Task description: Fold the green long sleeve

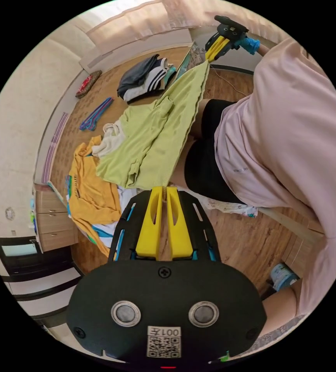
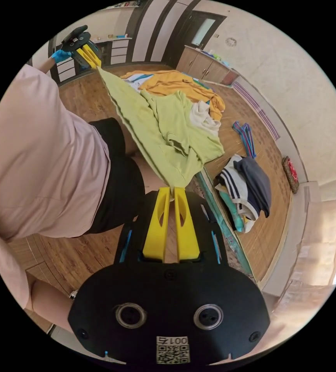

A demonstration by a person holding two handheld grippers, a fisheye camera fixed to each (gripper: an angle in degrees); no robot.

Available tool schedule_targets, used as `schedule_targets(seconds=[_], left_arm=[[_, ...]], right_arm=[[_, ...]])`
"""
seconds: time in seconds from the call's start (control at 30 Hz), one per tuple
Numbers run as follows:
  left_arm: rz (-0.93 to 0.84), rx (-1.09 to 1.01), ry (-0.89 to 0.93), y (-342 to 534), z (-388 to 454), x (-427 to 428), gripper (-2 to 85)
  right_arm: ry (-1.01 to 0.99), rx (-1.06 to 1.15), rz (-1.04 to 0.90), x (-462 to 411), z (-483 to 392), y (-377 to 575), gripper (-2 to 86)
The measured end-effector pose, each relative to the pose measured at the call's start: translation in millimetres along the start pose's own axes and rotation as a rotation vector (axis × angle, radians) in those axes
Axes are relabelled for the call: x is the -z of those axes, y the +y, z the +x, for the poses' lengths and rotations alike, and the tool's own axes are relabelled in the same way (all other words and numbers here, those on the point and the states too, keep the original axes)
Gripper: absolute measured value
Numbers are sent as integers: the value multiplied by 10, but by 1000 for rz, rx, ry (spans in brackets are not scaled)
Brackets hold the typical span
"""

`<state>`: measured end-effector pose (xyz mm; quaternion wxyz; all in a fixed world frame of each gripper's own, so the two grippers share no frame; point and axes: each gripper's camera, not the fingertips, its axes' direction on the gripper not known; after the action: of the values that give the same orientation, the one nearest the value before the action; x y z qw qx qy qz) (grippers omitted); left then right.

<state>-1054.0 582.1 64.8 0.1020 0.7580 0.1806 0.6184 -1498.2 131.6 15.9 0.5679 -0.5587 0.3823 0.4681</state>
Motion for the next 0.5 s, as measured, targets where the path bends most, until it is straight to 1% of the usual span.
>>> schedule_targets(seconds=[0.1, 0.23, 0.4, 0.5], left_arm=[[14, -23, -38, 41, 45, 267, -9], [28, -76, -11, 92, 130, 489, -9], [32, -125, 50, 91, 213, 447, -9], [43, -101, 57, 83, 150, 275, -10]], right_arm=[[22, 12, 29, 173, -15, 47, 17], [28, 27, 43, 347, -58, 128, 16], [42, 13, 52, 354, -13, 177, 15], [41, 2, 69, 218, 117, 150, 15]])
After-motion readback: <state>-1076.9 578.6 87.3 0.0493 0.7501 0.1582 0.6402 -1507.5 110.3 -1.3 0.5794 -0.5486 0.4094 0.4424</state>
